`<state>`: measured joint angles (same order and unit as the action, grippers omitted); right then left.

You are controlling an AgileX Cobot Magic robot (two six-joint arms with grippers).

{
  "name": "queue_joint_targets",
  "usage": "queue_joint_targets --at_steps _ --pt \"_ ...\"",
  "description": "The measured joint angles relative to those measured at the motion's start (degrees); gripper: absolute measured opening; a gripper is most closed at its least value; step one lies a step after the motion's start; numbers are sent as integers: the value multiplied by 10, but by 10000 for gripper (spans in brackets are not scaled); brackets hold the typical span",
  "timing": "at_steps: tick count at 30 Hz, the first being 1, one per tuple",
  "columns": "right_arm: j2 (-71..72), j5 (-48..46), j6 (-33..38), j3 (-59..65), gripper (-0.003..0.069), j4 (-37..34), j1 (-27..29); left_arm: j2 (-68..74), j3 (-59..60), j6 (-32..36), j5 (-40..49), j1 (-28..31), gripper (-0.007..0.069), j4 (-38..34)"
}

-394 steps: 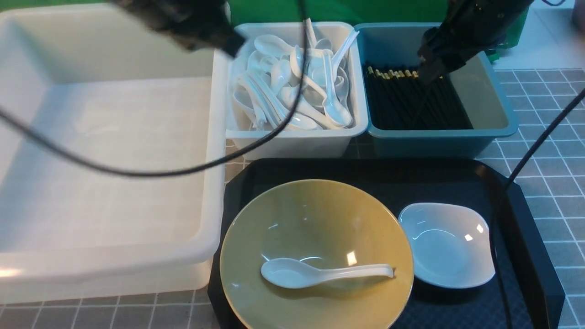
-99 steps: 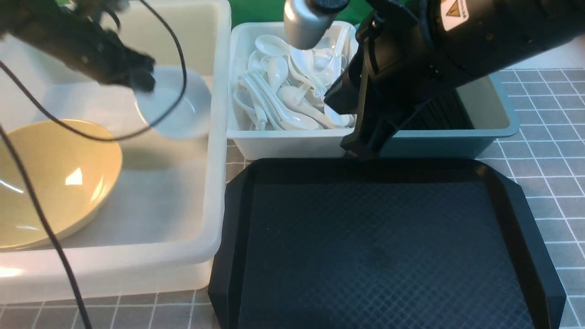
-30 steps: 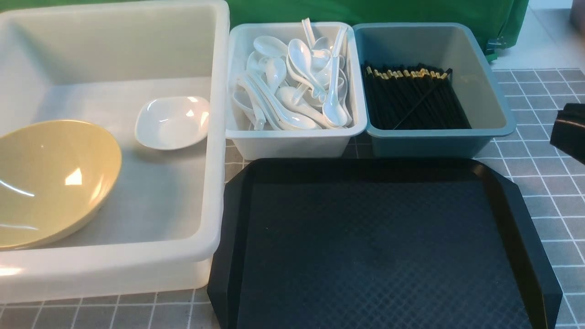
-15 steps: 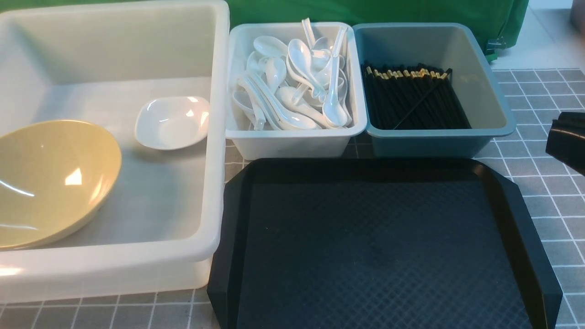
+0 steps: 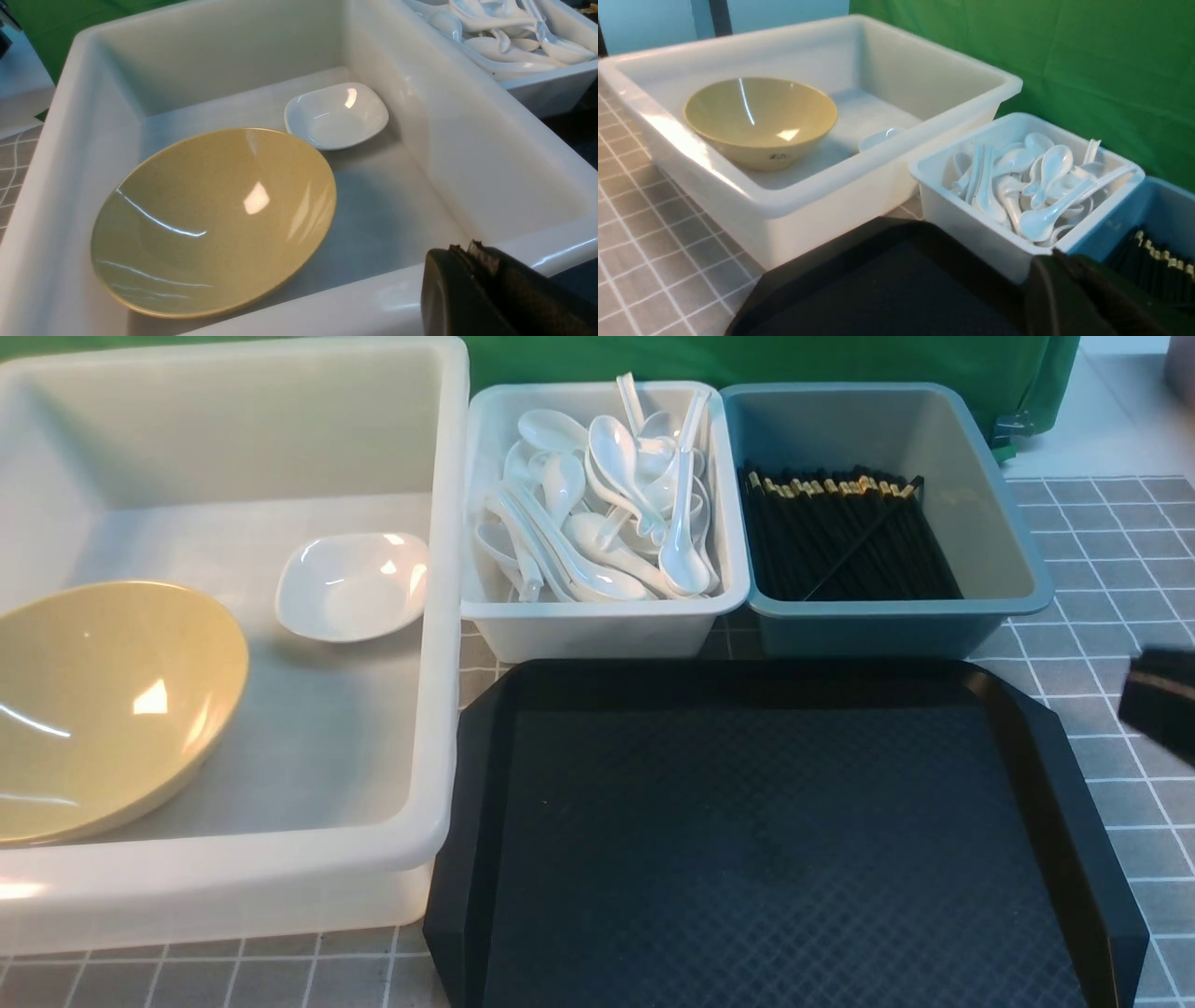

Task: On grey table put chopsticks spoon bowls plates into blue grey white boxes.

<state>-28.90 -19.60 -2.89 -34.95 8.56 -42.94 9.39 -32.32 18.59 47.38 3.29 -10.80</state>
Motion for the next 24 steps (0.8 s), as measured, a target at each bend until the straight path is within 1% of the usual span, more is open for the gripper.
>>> queue_joint_targets --at_steps 1,2,3,4,5,6,7,11,12,13,16,18,21,24 --pt "21 26 -8 27 31 0 11 0 0 0 0 0 -10 0" --pt "54 59 -21 67 31 0 36 0 0 0 0 0 -10 0" --pt "64 63 -22 72 31 0 40 0 0 0 0 0 -10 0" --pt "85 77 -25 101 31 0 56 0 0 0 0 0 -10 0" --pt "105 90 -26 122 31 0 80 0 0 0 0 0 -10 0" --pt "144 99 -30 164 31 0 119 0 0 0 0 0 -10 0" --pt "153 100 -32 169 31 0 130 0 0 0 0 0 -10 0" --pt "236 107 -35 270 31 0 258 0 0 0 0 0 -10 0" --pt "243 107 -35 278 31 0 275 0 0 0 0 0 -10 0" --pt "275 109 -35 317 31 0 327 0 0 0 0 0 -10 0" --pt "292 104 -36 354 31 0 377 0 0 0 0 0 -10 0" --pt "295 91 -52 365 31 0 407 0 0 -1 2 0 -10 0" --pt "295 58 -80 365 31 0 431 0 0 -4 3 0 -10 0" --pt "295 30 -89 365 31 0 441 0 0 -4 4 0 -10 0"
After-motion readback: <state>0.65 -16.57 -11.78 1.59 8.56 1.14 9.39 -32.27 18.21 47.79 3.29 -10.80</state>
